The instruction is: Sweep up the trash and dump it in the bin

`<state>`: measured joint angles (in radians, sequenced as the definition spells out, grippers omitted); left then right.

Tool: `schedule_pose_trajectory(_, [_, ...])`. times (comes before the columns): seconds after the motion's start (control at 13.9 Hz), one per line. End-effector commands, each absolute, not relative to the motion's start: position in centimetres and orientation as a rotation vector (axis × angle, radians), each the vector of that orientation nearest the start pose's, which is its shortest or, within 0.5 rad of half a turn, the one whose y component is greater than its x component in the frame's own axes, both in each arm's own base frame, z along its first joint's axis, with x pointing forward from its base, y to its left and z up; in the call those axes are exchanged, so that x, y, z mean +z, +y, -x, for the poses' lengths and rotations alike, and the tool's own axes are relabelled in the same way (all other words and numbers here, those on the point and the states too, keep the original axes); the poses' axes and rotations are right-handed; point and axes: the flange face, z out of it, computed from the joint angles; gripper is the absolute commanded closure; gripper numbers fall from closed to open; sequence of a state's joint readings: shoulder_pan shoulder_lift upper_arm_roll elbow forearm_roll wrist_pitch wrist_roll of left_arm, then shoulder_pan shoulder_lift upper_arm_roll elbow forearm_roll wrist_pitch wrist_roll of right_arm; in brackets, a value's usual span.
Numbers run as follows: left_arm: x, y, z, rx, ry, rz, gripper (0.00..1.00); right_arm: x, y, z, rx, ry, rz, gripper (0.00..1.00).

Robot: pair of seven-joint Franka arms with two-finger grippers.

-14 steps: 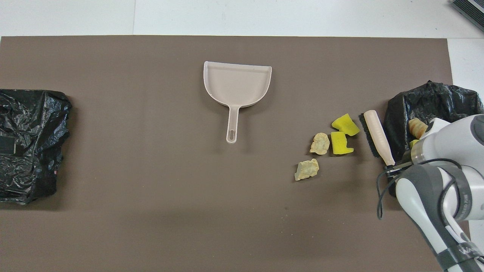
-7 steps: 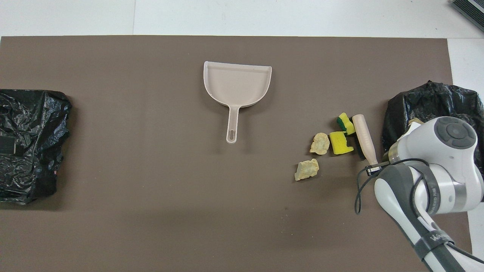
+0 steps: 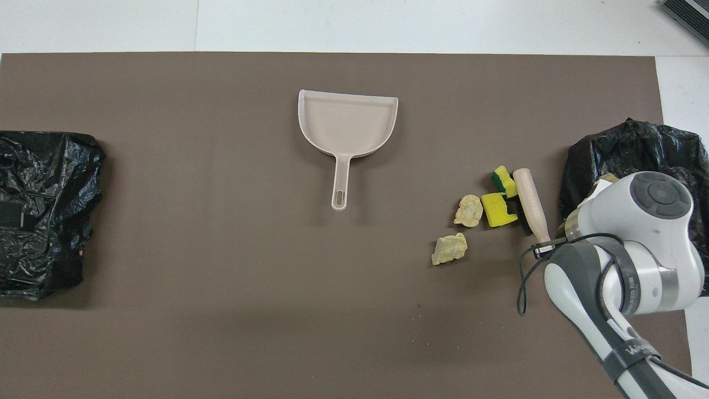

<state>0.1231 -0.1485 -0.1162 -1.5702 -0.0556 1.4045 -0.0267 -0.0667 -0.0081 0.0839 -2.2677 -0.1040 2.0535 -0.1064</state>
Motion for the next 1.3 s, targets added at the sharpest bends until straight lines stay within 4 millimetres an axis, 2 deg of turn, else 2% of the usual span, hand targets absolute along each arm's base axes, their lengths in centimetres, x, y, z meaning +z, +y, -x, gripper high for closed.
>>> schedule_pose_trajectory(0.0, [69.3,-1.2,-48.3,0.022,-0.043,3.171,0.00,34.3,1.0,-49.0,0.335,-0.293,3.196,1.00])
schedule_pose_trajectory(0.22, [68.9,-1.2,-48.4,0.029,-0.044,3.171,0.00,34.3,1.2,-49.0,0.342,-0.301,3.194,1.00])
schedule_pose_trajectory(0.29, [68.9,-1.2,-48.4,0.029,-0.044,3.171,0.00,34.3,1.9,-48.9,0.343,-0.312,3.188,1.00])
schedule_pose_trajectory(0.5, [68.8,-1.2,-48.3,0.046,-0.043,3.170,0.00,34.5,2.5,-48.8,0.340,-0.265,3.157,1.00])
schedule_pose_trajectory(0.65, [69.0,-1.2,-48.3,0.039,-0.040,3.172,0.00,34.4,3.8,-48.7,0.341,-0.263,3.159,1.00])
schedule_pose_trajectory(0.79, [69.0,-0.3,-48.3,0.036,-0.072,3.172,0.00,34.5,4.5,-48.6,0.344,-0.263,3.143,1.00])
schedule_pose_trajectory(0.86, [69.0,0.0,-48.3,0.036,-0.082,3.173,0.00,34.5,5.9,-48.3,0.358,-0.305,3.141,1.00])
schedule_pose_trajectory(1.01, [69.0,0.1,-48.3,0.036,-0.084,3.173,0.00,34.4,6.2,-48.2,0.370,-0.316,3.138,1.00])
schedule_pose_trajectory(1.08, [69.0,-0.1,-48.3,0.036,-0.077,3.173,0.00,34.5,6.6,-48.1,0.369,-0.308,3.124,1.00])
schedule_pose_trajectory(1.22, [69.0,-1.9,-48.4,0.021,-0.031,3.176,0.00,34.5,7.4,-47.9,0.378,-0.297,3.103,1.00])
